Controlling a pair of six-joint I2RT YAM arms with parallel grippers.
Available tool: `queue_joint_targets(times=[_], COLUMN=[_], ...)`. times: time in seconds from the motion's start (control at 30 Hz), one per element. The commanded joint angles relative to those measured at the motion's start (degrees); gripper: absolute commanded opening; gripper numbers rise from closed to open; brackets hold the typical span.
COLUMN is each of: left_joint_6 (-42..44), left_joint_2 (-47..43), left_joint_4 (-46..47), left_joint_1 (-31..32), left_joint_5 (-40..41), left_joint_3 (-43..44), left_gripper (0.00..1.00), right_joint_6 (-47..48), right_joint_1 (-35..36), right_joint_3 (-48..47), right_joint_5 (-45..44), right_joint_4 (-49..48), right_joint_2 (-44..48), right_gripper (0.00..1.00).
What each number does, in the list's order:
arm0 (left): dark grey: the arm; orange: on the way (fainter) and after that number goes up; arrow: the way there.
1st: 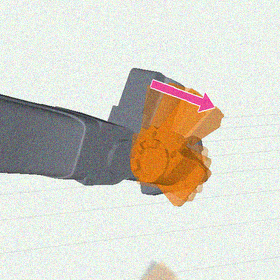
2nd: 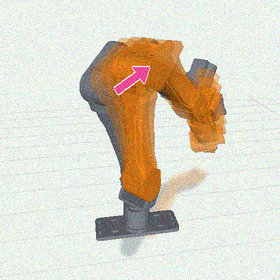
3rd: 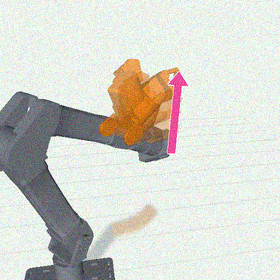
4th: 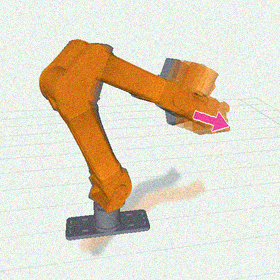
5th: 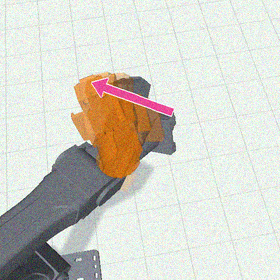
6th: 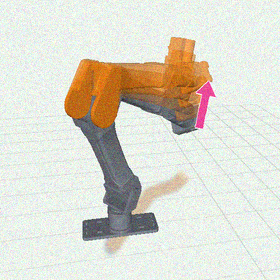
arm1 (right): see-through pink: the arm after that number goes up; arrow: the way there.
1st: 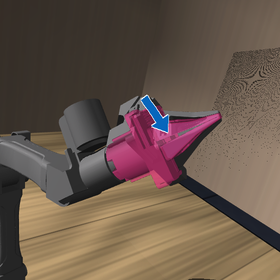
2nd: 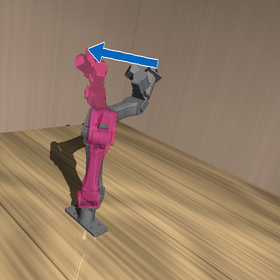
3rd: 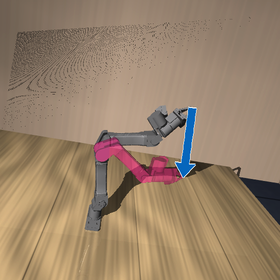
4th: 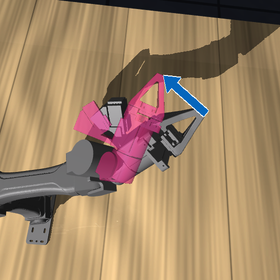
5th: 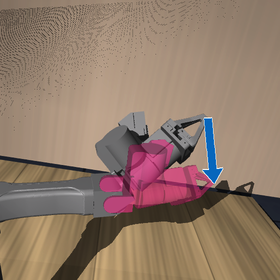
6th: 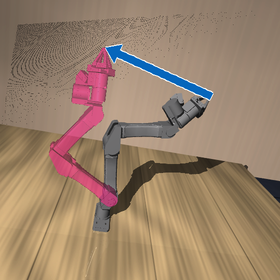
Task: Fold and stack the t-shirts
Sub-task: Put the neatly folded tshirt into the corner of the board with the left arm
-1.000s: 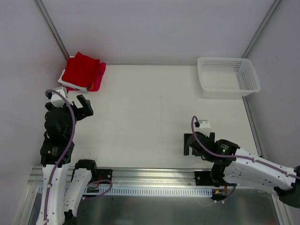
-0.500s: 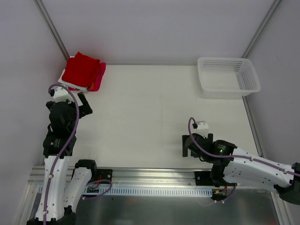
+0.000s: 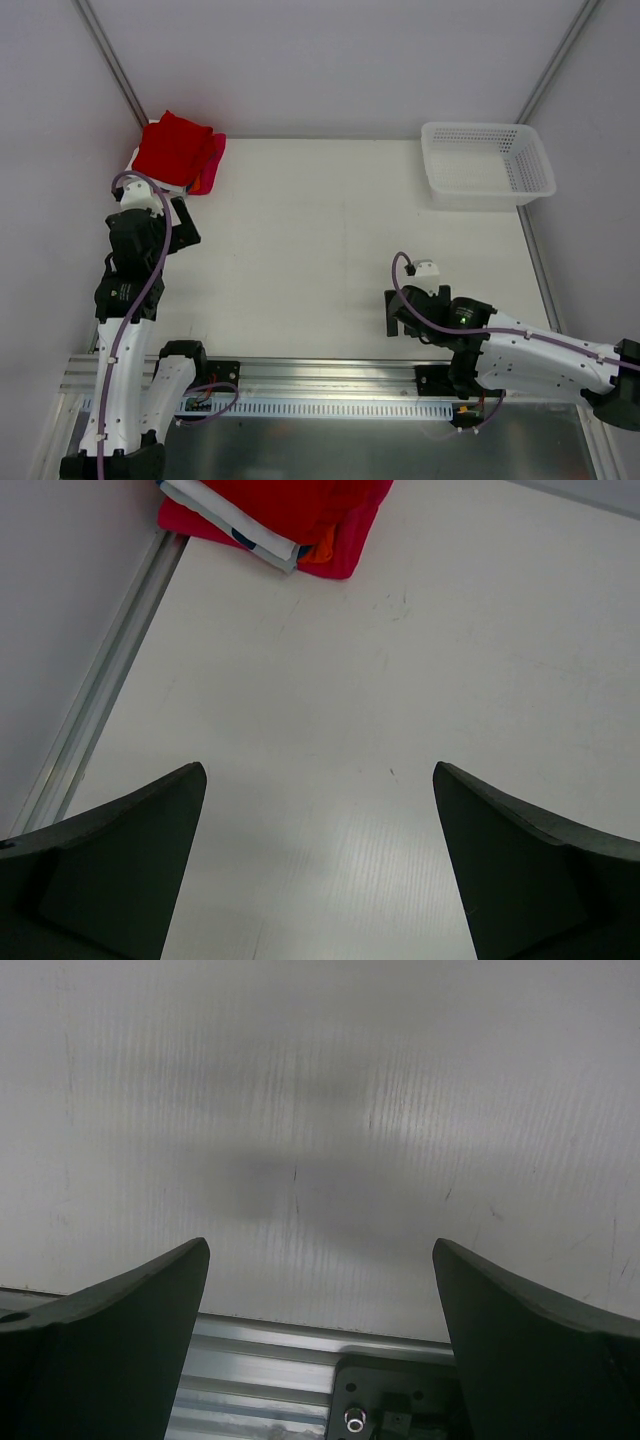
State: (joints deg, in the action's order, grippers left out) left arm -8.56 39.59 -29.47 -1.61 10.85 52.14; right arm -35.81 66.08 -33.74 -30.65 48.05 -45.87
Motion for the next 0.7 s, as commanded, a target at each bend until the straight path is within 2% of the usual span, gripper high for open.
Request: queue_joint_targets(times=[0.0, 0.6, 0.67], left_joint_6=[-0.9, -1.0, -1.4], left_joint_2=[-0.5, -1.5, -3.0], left_joint_4=[0.6, 0.9, 1.2], left_joint_1=[-0.5, -0.6, -1.2], left_joint_5=[-1.5, -1.5, -3.6], left_joint_3=[1.9, 1.9, 1.5], left_gripper=[0.99, 0.99, 0.99], right_joint_6=[-1.1, -2.4, -2.5], right_joint_1=[0.6, 1.8, 1.9], right_joint_3=[-0.9, -0.1, 0.0], right_joint_5=[-0.9, -1.5, -1.6], right_joint_4=[-1.0, -1.0, -0.9], right_joint_2=[-1.0, -0.8, -0.8], right_gripper=[1.0, 1.0, 1.0])
